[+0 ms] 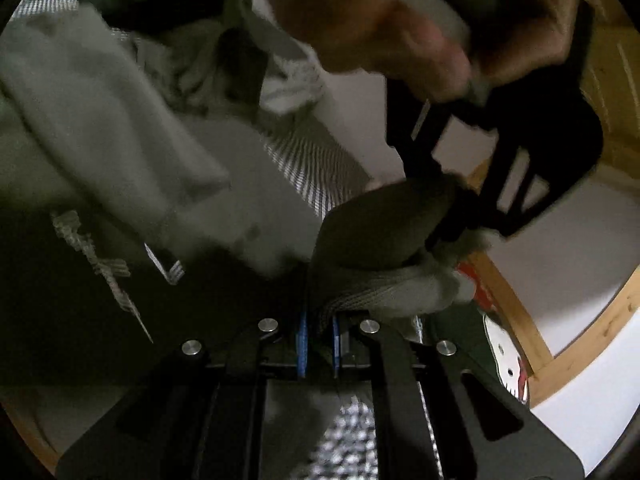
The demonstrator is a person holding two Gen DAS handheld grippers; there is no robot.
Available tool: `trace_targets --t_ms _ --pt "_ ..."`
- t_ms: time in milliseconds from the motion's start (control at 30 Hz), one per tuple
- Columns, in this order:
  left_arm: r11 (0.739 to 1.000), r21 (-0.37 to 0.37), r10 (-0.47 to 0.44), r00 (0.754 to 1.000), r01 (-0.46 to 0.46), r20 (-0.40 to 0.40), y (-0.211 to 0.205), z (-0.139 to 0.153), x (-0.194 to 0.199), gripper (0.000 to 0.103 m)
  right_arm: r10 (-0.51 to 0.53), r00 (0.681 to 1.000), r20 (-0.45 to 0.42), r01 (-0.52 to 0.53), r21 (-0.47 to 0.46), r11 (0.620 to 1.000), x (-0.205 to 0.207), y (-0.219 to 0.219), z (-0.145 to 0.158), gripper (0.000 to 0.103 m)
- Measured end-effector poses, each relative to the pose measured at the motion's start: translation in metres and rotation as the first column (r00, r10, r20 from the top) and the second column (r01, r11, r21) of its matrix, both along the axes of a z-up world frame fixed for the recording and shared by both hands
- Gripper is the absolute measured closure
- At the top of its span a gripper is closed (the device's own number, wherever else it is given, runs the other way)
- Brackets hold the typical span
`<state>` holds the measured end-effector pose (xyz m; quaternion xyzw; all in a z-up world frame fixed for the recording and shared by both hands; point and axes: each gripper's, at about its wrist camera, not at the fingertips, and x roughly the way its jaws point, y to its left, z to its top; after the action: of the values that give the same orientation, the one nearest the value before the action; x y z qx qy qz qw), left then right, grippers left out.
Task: Fold large clothes
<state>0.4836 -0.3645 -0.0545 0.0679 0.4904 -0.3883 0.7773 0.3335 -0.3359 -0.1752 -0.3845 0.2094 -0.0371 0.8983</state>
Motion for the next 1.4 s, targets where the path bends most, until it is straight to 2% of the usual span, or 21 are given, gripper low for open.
trace_targets --t_ms 167,400,533,700,800,867,900,933,967,1000,1033,1067,1100,1133,1167,1233,1267,1300,1333,1367,1400 --pt "0.994 -0.043 0.102 0.994 -0.101 0.044 0.077 0.026 -0.002 0.086 0.06 0.996 0.067 -0.062 0.036 0.997 -0.007 0.044 0.02 0.094" --pt "0.976 -0.036 0.217 0.973 -0.215 0.082 0.177 0.033 -0.004 0.086 0.171 0.982 0.08 -0.176 0.063 0.982 -0.014 0.12 0.033 0.094" --pt "0.954 -0.022 0.298 0.952 -0.298 0.069 0.236 0.012 -0.005 0.086 0.242 0.97 0.032 -0.243 0.06 0.968 -0.015 0.171 0.018 0.094" --pt "0.906 -0.02 0.423 0.906 -0.423 -0.023 0.312 -0.046 -0.002 0.084 0.302 0.951 -0.066 -0.301 0.029 0.953 -0.022 0.219 -0.017 0.094" --pt "0.854 -0.004 0.517 0.85 -0.52 -0.099 0.357 -0.092 -0.001 0.074 0.307 0.943 -0.13 -0.313 -0.027 0.949 -0.026 0.244 -0.045 0.091" --pt "0.803 0.002 0.59 0.794 -0.596 -0.144 0.384 -0.115 -0.007 0.062 0.341 0.925 -0.169 -0.348 -0.018 0.937 -0.034 0.251 -0.054 0.072" --pt "0.776 -0.015 0.621 0.768 -0.631 -0.155 0.397 -0.119 -0.012 0.058 0.351 0.925 -0.147 -0.358 -0.019 0.934 -0.041 0.254 -0.053 0.057" --pt "0.737 -0.048 0.661 0.735 -0.674 -0.153 0.413 -0.12 -0.019 0.048 0.346 0.93 -0.125 -0.351 -0.022 0.936 -0.043 0.258 -0.053 0.043" --pt "0.71 -0.072 0.687 0.712 -0.7 -0.147 0.423 -0.118 -0.023 0.036 0.358 0.926 -0.121 -0.36 0.009 0.933 -0.046 0.257 -0.048 0.034" --pt "0.665 -0.121 0.725 0.675 -0.737 -0.134 0.438 -0.111 -0.03 0.033 0.422 0.895 -0.148 -0.408 0.113 0.906 -0.049 0.255 -0.038 0.008" --pt "0.641 -0.15 0.742 0.658 -0.753 -0.128 0.444 -0.107 -0.034 0.032 0.464 0.874 -0.146 -0.439 0.174 0.881 -0.052 0.255 -0.031 0.003" --pt "0.597 -0.196 0.771 0.623 -0.778 -0.128 0.456 -0.099 -0.039 0.029 0.479 0.869 -0.129 -0.45 0.199 0.87 -0.056 0.256 -0.026 0.003" --pt "0.57 -0.225 0.784 0.605 -0.79 -0.138 0.463 -0.092 -0.041 0.026 0.487 0.864 -0.13 -0.457 0.206 0.865 -0.058 0.263 -0.023 0.003" --pt "0.558 -0.264 0.779 0.606 -0.786 -0.158 0.467 -0.083 -0.042 0.02 0.506 0.85 -0.146 -0.469 0.226 0.853 -0.059 0.267 -0.021 0.003" --pt "0.568 -0.274 0.769 0.619 -0.776 -0.161 0.462 -0.077 -0.041 0.015 0.523 0.838 -0.155 -0.478 0.252 0.841 -0.061 0.269 -0.019 0.003" --pt "0.615 -0.253 0.744 0.656 -0.747 -0.129 0.452 -0.068 -0.035 0.011 0.547 0.822 -0.156 -0.484 0.313 0.817 -0.065 0.266 -0.014 0.003" --pt "0.646 -0.204 0.737 0.671 -0.735 -0.082 0.441 -0.068 -0.028 0.01 0.546 0.824 -0.151 -0.476 0.337 0.812 -0.067 0.262 -0.011 0.003" --pt "0.667 -0.159 0.729 0.682 -0.728 -0.06 0.434 -0.073 -0.023 0.01 0.533 0.833 -0.148 -0.458 0.357 0.814 -0.068 0.254 -0.007 0.003" --pt "0.699 -0.11 0.705 0.707 -0.707 -0.059 0.425 -0.083 -0.015 0.01 0.512 0.846 -0.148 -0.433 0.37 0.822 -0.068 0.244 -0.004 0.003" --pt "0.741 -0.056 0.664 0.743 -0.669 -0.083 0.412 -0.101 -0.002 0.01 0.487 0.859 -0.158 -0.403 0.38 0.833 -0.065 0.233 -0.003 0.003" --pt "0.756 -0.036 0.648 0.755 -0.653 -0.097 0.408 -0.111 0.004 0.01 0.468 0.868 -0.164 -0.381 0.383 0.842 -0.061 0.228 -0.004 0.003"
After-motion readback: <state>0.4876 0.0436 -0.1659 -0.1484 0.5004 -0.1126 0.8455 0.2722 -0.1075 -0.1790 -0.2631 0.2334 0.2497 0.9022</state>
